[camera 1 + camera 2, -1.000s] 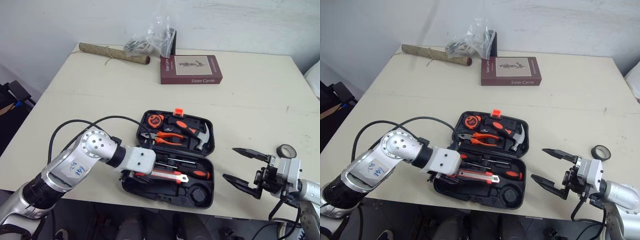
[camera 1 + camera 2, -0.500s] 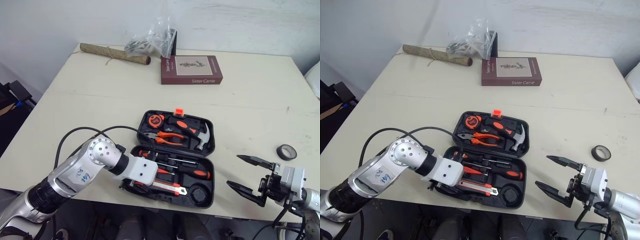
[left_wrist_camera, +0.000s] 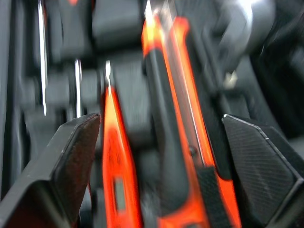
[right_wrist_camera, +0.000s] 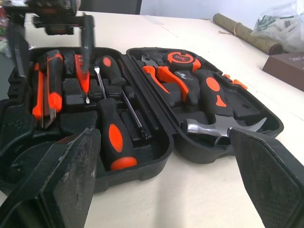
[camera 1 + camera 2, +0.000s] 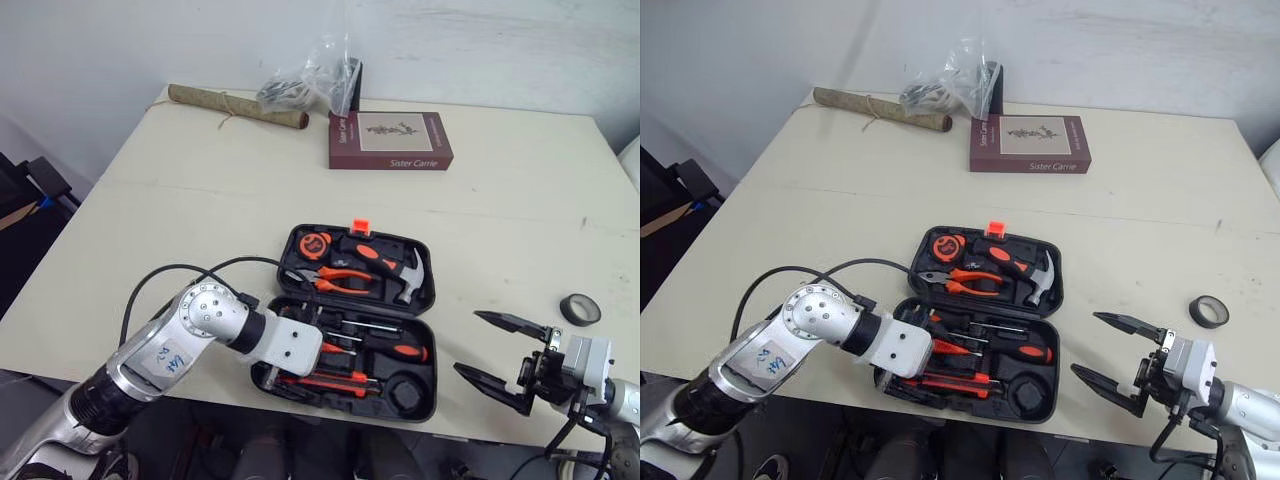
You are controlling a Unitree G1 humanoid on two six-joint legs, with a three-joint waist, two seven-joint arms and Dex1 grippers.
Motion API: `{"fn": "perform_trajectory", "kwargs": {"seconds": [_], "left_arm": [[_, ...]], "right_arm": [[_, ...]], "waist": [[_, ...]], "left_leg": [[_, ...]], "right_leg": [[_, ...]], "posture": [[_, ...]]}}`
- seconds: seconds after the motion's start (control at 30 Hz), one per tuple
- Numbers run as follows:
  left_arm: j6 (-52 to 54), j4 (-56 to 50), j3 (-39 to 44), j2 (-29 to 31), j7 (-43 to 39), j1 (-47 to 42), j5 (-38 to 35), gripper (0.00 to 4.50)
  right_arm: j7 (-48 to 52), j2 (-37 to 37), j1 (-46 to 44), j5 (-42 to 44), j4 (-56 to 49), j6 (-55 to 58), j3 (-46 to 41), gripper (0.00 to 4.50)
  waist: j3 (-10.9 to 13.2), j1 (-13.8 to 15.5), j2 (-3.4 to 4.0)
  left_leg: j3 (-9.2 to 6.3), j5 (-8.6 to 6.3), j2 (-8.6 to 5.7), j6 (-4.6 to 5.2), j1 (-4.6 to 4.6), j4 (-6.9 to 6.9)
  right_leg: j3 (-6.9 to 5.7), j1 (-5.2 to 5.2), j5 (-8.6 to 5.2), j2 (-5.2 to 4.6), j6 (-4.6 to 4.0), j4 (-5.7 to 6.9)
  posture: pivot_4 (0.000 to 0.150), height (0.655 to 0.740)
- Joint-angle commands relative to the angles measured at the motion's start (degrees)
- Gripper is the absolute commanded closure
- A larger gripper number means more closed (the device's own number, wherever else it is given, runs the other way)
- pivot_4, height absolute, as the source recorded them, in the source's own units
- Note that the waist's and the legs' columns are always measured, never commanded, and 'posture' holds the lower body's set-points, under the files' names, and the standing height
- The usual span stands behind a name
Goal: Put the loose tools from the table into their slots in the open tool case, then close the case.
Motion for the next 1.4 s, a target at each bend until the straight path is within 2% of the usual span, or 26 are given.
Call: {"fn": "perform_trajectory", "kwargs": {"seconds": [0.03,0.13,0.33,0.37,0.7,0.9,1.07,1.17,1.27,1.37,1.4], "left_arm": [[-5.9,1.5,5.8,-0.5,-1.9,-0.7,-4.7,0.51],[-7.2,4.0,7.7,-2.0,-1.9,-0.5,-7.1,1.34],[-10.5,7.8,5.8,-5.1,-3.6,2.4,-7.9,4.22],[-11.2,8.2,5.1,-5.1,-3.8,3.0,-7.3,4.46],[-11.2,12.7,0.3,-5.7,-0.2,6.4,0.7,4.46],[-8.1,16.7,-2.9,-4.2,0.9,7.1,5.5,4.46],[-5.2,18.8,-5.0,-3.3,-0.1,8.0,6.0,4.46],[-9.8,20.6,-3.3,-5.4,1.9,7.8,5.4,4.46],[-20.1,21.2,3.1,-10.0,3.0,7.3,-1.0,4.46],[-22.2,19.4,11.6,-11.5,3.9,6.7,-8.5,3.61],[-22.5,18.9,14.5,-11.4,4.6,6.4,-10.4,3.19]], "right_arm": [[0.1,-0.2,-0.4,0.9,-0.2,-0.3,-1.5,0.00],[0.0,-0.2,-0.4,0.9,-0.1,0.0,-1.6,0.00],[-1.3,0.1,0.6,0.6,-2.3,1.3,-1.1,0.00],[-1.6,0.0,0.8,0.6,-2.8,1.6,-1.1,0.00],[-2.9,-0.1,1.8,0.4,-3.9,2.4,-1.4,0.00],[-0.7,0.5,0.4,-0.1,1.3,-0.3,-1.2,0.00],[2.0,1.9,-0.2,-0.4,7.1,-4.8,-1.3,0.00],[3.0,2.9,0.3,-0.2,9.4,-7.4,-2.1,0.00],[3.1,3.2,1.4,0.6,12.6,-10.2,-5.0,0.00],[2.7,2.4,2.9,1.8,19.4,-12.9,-11.1,0.00],[2.6,1.8,3.0,1.8,23.0,-14.3,-13.5,0.00]], "waist": [[0.0,0.0,0.00],[0.0,0.0,0.01],[0.0,0.0,0.01],[0.0,0.0,0.01],[0.0,0.1,0.01],[-0.1,0.1,0.06],[-0.3,0.0,0.23],[-0.5,0.0,0.57],[-0.6,0.0,0.81],[-0.3,0.2,0.49],[-0.3,0.2,0.44]], "left_leg": [[0.00,0.01,0.00,-0.01,0.00,0.03],[0.00,0.01,0.00,-0.01,0.02,0.05],[0.00,0.00,-0.02,0.00,0.00,0.04],[0.00,0.00,-0.02,0.00,0.00,0.04],[0.01,-0.01,-0.02,0.01,0.01,0.03],[0.01,-0.04,-0.03,0.07,0.20,0.04],[0.00,-0.23,0.00,0.21,1.00,-0.29],[0.00,-0.28,0.01,0.29,0.99,-0.28],[0.03,-0.32,-0.01,0.36,0.99,-0.22],[0.01,-0.35,-0.01,0.43,0.86,-0.17],[-0.02,-0.35,-0.01,0.42,0.83,-0.17]], "right_leg": [[0.00,0.00,0.00,0.00,0.00,0.04],[0.00,0.01,0.00,0.00,0.00,0.10],[-0.02,0.00,0.00,0.00,0.01,0.05],[-0.02,0.00,0.00,0.00,0.01,0.06],[-0.01,0.00,0.00,0.00,0.01,0.07],[0.00,0.21,0.00,-0.03,0.01,0.06],[-0.02,1.07,0.00,-0.01,0.01,-0.33],[0.00,1.08,0.00,-0.02,0.01,-0.36],[0.02,1.09,0.00,-0.05,0.01,-0.38],[0.00,0.96,0.00,-0.06,0.02,-0.36],[-0.03,0.95,0.00,-0.07,0.02,-0.37]], "posture": [[0.150,0.7400],[0.150,0.7400],[0.150,0.7400],[0.150,0.7400],[0.150,0.7400],[0.150,0.7400],[0.150,0.7400],[0.150,0.7400],[0.150,0.7400],[0.150,0.7400],[0.150,0.7400]]}}
